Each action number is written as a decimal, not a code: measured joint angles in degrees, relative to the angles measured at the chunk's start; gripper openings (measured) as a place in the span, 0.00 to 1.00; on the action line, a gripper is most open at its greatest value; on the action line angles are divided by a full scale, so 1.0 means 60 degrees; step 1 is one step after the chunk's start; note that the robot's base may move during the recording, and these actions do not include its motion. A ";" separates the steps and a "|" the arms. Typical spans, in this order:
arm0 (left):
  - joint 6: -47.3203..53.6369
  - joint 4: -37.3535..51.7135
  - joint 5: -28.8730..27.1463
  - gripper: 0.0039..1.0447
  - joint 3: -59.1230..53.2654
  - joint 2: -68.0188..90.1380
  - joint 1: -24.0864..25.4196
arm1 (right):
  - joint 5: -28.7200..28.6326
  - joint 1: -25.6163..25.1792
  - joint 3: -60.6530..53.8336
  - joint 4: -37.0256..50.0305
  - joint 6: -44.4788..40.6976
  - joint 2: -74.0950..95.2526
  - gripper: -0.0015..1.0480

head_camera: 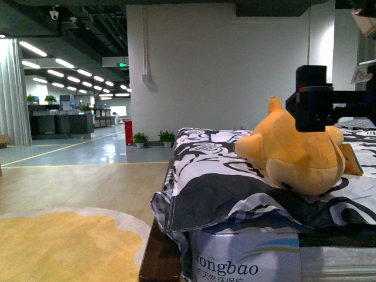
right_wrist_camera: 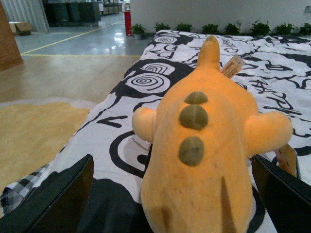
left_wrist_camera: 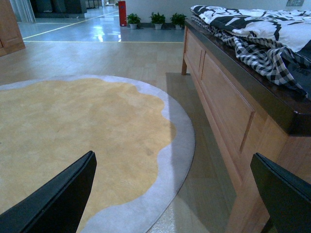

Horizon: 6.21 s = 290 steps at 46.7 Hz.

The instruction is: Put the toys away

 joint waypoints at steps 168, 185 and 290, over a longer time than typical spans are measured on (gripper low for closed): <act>0.0000 0.0000 0.0000 0.94 0.0000 0.0000 0.0000 | -0.1093 0.0423 -0.9031 -0.2532 0.1424 -1.2950 0.07; 0.0000 0.0000 0.0000 0.94 0.0000 0.0000 0.0000 | -0.1096 0.0430 -0.9031 -0.2532 0.1424 -1.2965 0.07; 0.0004 0.0000 0.0011 0.94 0.0000 0.0004 -0.0011 | -0.1104 0.0452 -0.9031 -0.2539 0.1421 -1.2998 0.07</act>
